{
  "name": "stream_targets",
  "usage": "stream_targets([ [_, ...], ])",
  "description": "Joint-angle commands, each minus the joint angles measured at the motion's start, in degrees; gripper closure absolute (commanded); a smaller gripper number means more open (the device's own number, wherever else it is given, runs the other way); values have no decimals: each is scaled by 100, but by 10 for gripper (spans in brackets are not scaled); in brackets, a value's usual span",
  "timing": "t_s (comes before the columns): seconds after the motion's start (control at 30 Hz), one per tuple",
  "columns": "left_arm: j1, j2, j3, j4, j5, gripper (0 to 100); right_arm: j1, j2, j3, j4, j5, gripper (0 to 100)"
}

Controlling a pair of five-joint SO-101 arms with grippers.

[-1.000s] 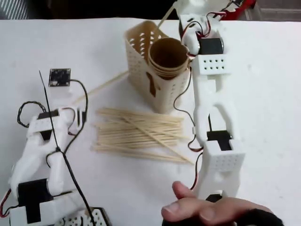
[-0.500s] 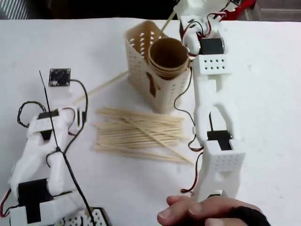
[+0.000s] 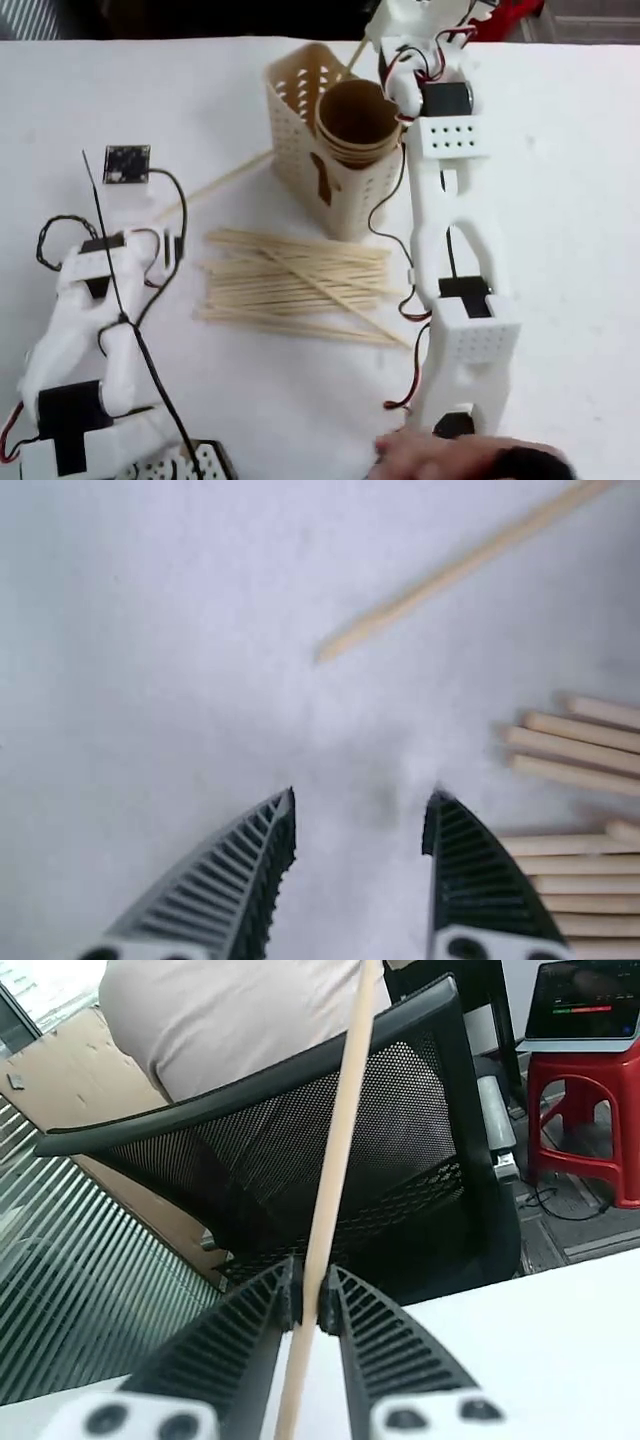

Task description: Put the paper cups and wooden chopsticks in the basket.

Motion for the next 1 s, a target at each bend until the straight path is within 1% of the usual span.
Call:
stream_targets([
  [0.0,40,-22,-237,-18,9,783,171,-198,-123,66,105,981],
  [0.1,48,-22,-237,-18,9,783,330,-453,-413,602,114,981],
  [0.17,57,-22,-246,-18,9,783,347,-681,-651,1086,281,981],
  [0.33,57,-22,-246,-18,9,783,119,-1411,-1213,2220,633,981],
  [0.53,57,-22,-229,-18,9,783,-180,-2492,-1714,2993,1064,981],
  [0.63,57,-22,-229,-18,9,783,-462,-3055,-1732,3451,1116,981],
  [0.8,40,-22,-229,-18,9,783,-1508,-3609,-1714,4585,1231,981],
  [0.87,40,-22,-220,-18,9,783,-1956,-3697,-1714,5095,1802,981],
  [0.97,40,-22,-220,-18,9,783,-2703,-3776,-1723,5965,3393,981],
])
